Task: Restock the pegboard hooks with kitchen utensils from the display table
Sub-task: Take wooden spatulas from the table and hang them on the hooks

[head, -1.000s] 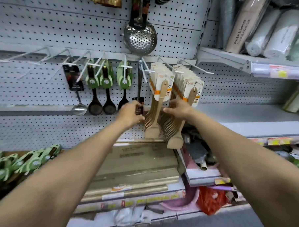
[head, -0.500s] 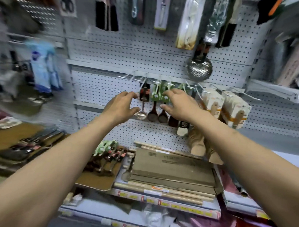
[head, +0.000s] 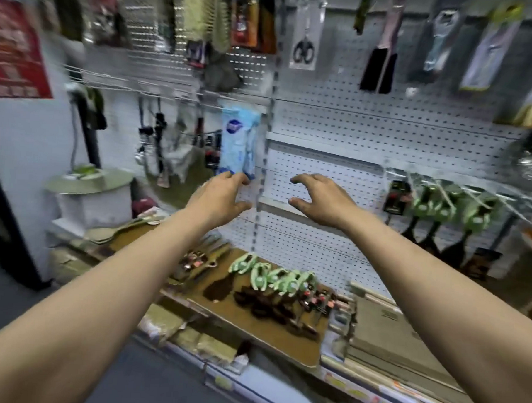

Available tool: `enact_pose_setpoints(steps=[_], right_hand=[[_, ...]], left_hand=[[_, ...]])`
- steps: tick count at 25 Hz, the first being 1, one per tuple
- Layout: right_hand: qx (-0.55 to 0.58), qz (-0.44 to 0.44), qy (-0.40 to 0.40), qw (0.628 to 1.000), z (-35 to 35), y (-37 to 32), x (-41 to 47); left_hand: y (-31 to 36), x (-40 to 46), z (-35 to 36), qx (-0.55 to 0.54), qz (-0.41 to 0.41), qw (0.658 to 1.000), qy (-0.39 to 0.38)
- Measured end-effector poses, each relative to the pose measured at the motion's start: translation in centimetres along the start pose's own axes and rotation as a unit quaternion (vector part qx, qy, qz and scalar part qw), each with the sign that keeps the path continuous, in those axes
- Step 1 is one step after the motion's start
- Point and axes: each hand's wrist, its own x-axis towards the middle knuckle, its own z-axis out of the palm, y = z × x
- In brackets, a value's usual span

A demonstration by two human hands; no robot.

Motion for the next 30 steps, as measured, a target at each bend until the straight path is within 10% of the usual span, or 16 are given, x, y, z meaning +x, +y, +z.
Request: enact_pose_setpoints(steps=[30], right_hand=[[0.07,-0.022,-0.145,0.987,35.5,-30.5,58.8]], left_hand=[[-64.2,25.5,5.5,-0.069,-0.13,0.985,-0.095]])
